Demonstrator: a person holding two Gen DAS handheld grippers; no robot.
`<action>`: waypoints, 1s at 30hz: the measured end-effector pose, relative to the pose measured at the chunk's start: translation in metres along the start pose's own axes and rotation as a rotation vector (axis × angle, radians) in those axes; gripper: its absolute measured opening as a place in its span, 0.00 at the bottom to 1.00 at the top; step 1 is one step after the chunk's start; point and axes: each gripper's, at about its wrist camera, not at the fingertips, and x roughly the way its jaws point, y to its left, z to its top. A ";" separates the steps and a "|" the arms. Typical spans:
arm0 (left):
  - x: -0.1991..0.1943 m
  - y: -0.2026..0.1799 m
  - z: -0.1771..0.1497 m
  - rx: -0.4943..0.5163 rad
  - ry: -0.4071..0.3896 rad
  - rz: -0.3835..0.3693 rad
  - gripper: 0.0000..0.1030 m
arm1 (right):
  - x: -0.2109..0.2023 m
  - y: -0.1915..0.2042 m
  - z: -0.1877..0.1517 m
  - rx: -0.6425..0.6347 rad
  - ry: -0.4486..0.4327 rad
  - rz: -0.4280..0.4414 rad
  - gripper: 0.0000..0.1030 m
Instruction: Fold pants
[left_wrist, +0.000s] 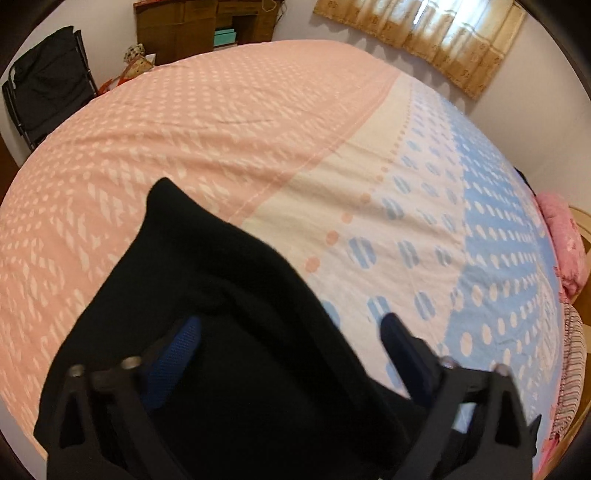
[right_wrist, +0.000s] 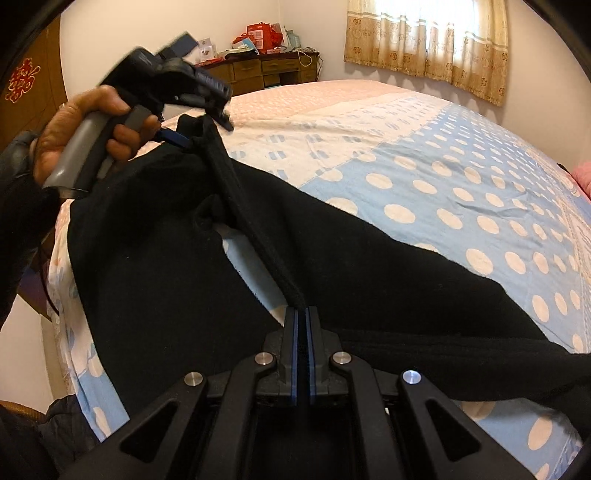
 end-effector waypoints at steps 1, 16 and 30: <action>0.005 0.001 0.001 -0.007 0.015 0.001 0.66 | -0.004 0.000 0.000 0.004 -0.010 -0.003 0.03; -0.070 0.066 -0.043 -0.050 -0.130 -0.299 0.07 | -0.082 0.016 0.006 0.001 -0.148 0.018 0.03; -0.089 0.122 -0.128 0.008 -0.221 -0.191 0.10 | -0.067 0.048 -0.061 -0.008 -0.037 0.085 0.03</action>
